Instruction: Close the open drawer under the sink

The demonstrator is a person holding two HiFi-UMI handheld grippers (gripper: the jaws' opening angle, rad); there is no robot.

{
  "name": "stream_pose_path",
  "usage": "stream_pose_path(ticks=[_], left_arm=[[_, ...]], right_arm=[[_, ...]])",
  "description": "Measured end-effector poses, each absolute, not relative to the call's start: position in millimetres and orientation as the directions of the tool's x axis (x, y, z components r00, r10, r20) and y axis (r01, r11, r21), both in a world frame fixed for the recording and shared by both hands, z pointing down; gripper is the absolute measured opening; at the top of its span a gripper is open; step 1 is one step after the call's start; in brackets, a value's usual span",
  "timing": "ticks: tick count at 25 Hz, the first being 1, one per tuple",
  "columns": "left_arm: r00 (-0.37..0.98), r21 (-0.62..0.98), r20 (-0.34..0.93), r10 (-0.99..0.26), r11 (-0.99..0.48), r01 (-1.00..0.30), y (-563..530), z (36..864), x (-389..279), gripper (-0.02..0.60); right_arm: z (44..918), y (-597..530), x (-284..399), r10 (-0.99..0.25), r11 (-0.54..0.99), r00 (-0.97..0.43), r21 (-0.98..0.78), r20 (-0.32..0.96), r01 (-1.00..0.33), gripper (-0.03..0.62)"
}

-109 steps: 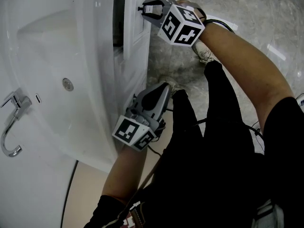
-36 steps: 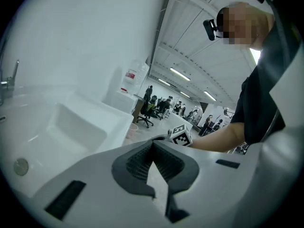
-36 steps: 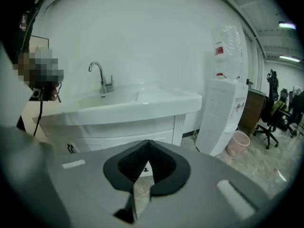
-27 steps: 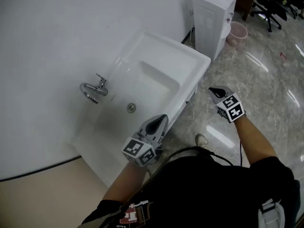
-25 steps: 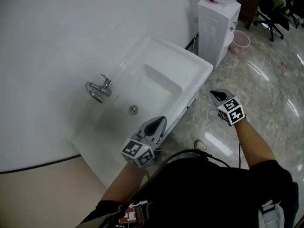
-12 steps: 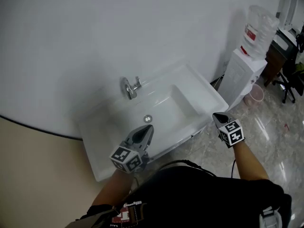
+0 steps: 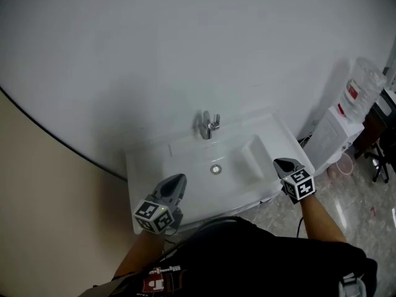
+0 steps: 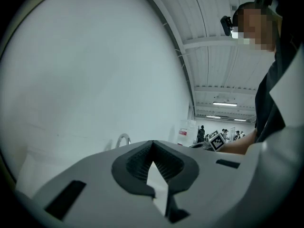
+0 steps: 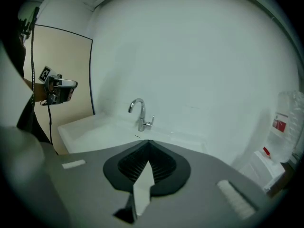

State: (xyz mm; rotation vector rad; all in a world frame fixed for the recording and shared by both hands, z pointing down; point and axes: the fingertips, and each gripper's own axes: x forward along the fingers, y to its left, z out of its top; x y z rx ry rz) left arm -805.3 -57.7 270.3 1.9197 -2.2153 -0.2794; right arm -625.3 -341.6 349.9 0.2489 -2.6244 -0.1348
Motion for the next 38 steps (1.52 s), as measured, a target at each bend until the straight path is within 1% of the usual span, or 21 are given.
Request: stream_pose_path(ticks=[5, 8, 17, 22, 27, 33, 36, 38], left_arm=[[-0.212, 0.265, 0.018, -0.977, 0.209, -0.941, 2, 266, -861, -0.002], [-0.231, 0.258, 0.023, -0.973, 0.229, -0.939, 28, 265, -887, -0.002], [-0.280, 0.258, 0.034, -0.959, 0.279, -0.925, 89, 264, -932, -0.002], [-0.326, 0.278, 0.041, -0.944, 0.324, -0.904, 110, 273, -939, -0.002], [-0.387, 0.296, 0.061, -0.920, 0.387, -0.873, 106, 283, -937, 0.000], [-0.486, 0.323, 0.052, -0.872, 0.476, -0.818, 76, 284, -928, -0.002], [-0.513, 0.352, 0.033, -0.857, 0.491, -0.797, 50, 282, -919, -0.002], [-0.516, 0.379, 0.022, -0.856, 0.485, -0.788, 32, 280, -914, -0.002]], right_arm=[[336, -302, -677, -0.164, 0.984, -0.877, 0.136, 0.451, -0.113, 0.000], [332, -280, -707, -0.148, 0.987, -0.888, 0.124, 0.435, -0.103, 0.000], [327, -225, -766, -0.078, 0.996, -0.905, 0.079, 0.419, -0.049, 0.001], [329, -211, -782, -0.032, 0.997, -0.905, 0.072, 0.424, -0.001, 0.002], [333, -224, -795, 0.033, 0.997, -0.905, 0.044, 0.423, 0.057, 0.000], [329, -256, -812, 0.170, 0.985, -0.916, -0.068, 0.363, 0.156, 0.000], [322, -274, -814, 0.231, 0.972, -0.914, -0.127, 0.333, 0.199, 0.000], [318, -287, -815, 0.249, 0.966, -0.914, -0.154, 0.320, 0.209, 0.000]])
